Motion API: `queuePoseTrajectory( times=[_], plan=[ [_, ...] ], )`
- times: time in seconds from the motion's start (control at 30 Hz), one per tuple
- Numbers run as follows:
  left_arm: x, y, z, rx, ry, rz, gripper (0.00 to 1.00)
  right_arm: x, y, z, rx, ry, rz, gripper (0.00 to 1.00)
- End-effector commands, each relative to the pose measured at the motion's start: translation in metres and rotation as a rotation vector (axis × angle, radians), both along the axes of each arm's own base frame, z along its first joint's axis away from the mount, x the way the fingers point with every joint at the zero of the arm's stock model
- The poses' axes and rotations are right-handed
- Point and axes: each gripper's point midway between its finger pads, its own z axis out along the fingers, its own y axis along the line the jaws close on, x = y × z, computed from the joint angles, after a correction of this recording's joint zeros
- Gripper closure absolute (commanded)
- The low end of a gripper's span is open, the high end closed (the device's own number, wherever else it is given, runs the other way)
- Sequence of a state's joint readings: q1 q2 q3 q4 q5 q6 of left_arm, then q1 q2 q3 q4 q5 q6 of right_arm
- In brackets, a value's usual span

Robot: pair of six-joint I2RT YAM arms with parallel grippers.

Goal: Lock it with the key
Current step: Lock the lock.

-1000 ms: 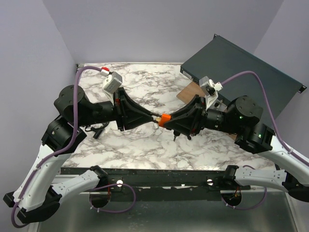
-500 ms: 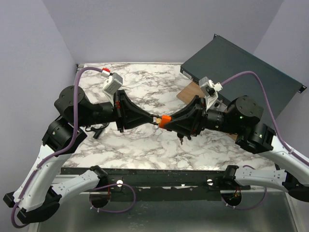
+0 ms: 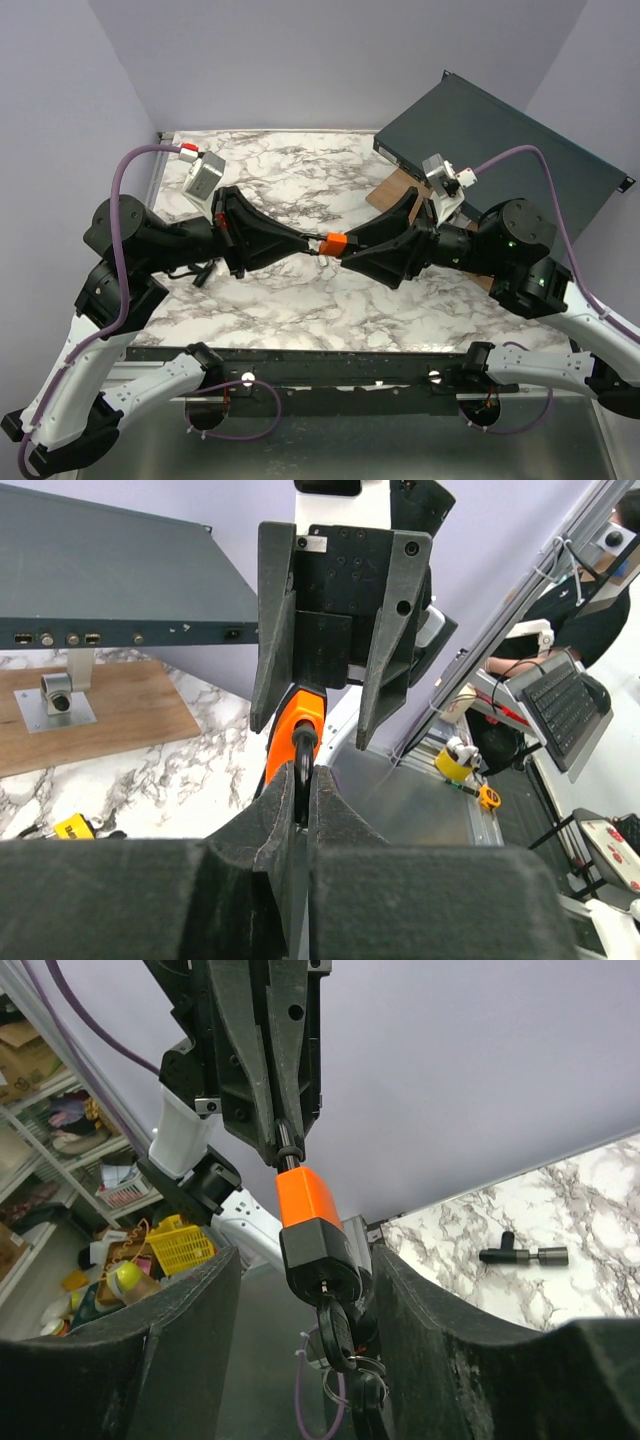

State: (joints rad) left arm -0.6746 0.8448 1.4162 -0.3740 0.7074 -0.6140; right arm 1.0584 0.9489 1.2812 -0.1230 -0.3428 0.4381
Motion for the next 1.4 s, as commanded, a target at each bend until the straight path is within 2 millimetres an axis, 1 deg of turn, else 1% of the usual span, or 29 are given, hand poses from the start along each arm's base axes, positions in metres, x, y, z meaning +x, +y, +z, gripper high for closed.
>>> queuePoseTrajectory(
  times=[0.0, 0.1, 0.2, 0.3, 0.5, 0.57, 0.67, 1.0, 1.27, 1.37],
  plan=[
    [-0.001, 0.005, 0.027, -0.087, -0.038, 0.024, 1.00, -0.009, -0.002, 0.009, 0.043, -0.022, 0.039, 0.42],
    [0.000, 0.004, 0.027, -0.092, -0.030, 0.028, 1.00, -0.009, -0.002, 0.012, 0.051, -0.024, 0.040, 0.44],
    [0.003, 0.003, 0.026, -0.101, -0.015, 0.035, 1.00, -0.008, 0.000, 0.011, 0.045, -0.017, 0.044, 0.50],
    [0.004, 0.001, 0.026, -0.109, -0.010, 0.027, 1.00, -0.008, 0.001, 0.009, 0.043, -0.005, 0.043, 0.62],
    [0.006, -0.004, 0.022, -0.089, 0.001, 0.005, 1.00, -0.008, -0.004, 0.011, 0.065, 0.001, 0.026, 0.87],
    [0.006, -0.006, 0.018, -0.079, 0.003, -0.006, 1.00, -0.007, -0.004, 0.011, 0.063, 0.002, 0.026, 0.93],
    [0.007, -0.008, 0.013, -0.071, 0.009, -0.018, 1.00, -0.009, -0.002, 0.011, 0.059, 0.004, 0.039, 0.99],
    [0.008, -0.014, -0.005, -0.052, 0.049, -0.038, 1.00, -0.004, 0.003, 0.008, 0.044, 0.004, 0.031, 0.99],
    [0.004, -0.020, -0.009, -0.052, 0.051, -0.074, 1.00, -0.004, 0.007, 0.009, 0.044, 0.022, 0.039, 0.99],
    [0.005, -0.023, -0.014, -0.042, 0.055, -0.078, 1.00, -0.006, 0.008, 0.011, 0.053, 0.025, 0.054, 0.99]
  ],
)
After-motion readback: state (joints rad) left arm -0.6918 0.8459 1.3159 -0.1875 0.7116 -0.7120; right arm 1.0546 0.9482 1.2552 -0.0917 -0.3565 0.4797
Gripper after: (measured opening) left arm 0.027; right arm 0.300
